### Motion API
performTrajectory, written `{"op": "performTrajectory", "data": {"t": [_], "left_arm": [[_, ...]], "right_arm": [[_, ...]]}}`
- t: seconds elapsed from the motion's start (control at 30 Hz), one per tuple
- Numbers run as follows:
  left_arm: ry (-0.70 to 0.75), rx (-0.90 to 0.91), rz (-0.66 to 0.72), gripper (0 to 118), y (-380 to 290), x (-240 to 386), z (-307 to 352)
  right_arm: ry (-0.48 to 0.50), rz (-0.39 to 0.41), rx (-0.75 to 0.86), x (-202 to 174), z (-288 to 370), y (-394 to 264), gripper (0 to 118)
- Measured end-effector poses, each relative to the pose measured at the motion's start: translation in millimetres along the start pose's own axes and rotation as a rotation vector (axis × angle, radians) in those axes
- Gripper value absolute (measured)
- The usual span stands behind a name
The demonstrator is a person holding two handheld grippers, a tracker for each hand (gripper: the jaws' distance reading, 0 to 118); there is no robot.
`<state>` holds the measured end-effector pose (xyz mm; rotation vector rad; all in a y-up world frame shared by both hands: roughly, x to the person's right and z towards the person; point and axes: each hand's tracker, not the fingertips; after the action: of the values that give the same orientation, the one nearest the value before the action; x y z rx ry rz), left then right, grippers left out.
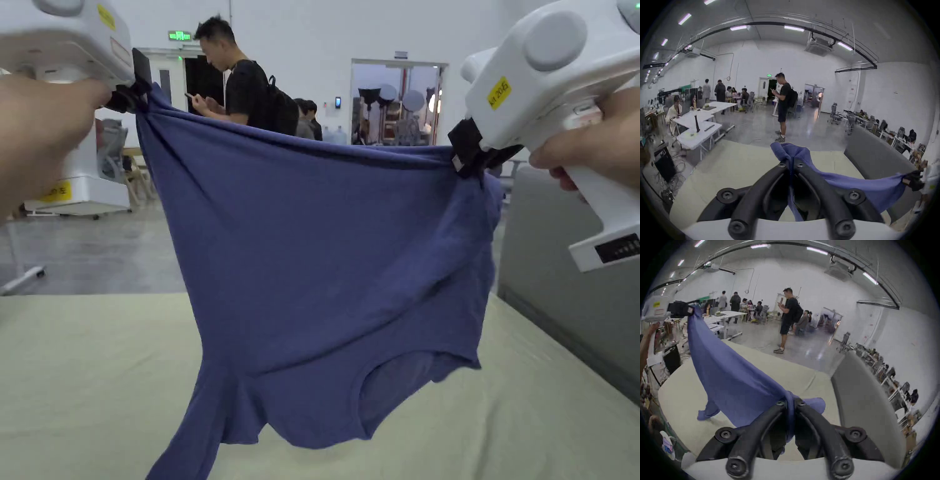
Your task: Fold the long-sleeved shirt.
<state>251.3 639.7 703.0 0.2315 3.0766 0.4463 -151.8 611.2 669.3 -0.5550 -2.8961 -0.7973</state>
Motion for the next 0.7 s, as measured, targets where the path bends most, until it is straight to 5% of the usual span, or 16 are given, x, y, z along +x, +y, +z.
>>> {"op": "performTrajectory", "data": {"t": [0.3,0.47,0.7], "left_arm": [[0.019,0.022,-0.018,0,-6,1,-47],[0.020,-0.172,-0.108,0,-93,-16,-122],[-0.029,-0.568,0.062,0,-302,-59,-176]], "right_arm": [[-0.084,0.001,-0.069,5,-77,47,3],[-0.027,-0.026,-0.224,-20,-172,-38,3],[0.071,-0.075,-0.498,-90,-277,-235,3]]}}
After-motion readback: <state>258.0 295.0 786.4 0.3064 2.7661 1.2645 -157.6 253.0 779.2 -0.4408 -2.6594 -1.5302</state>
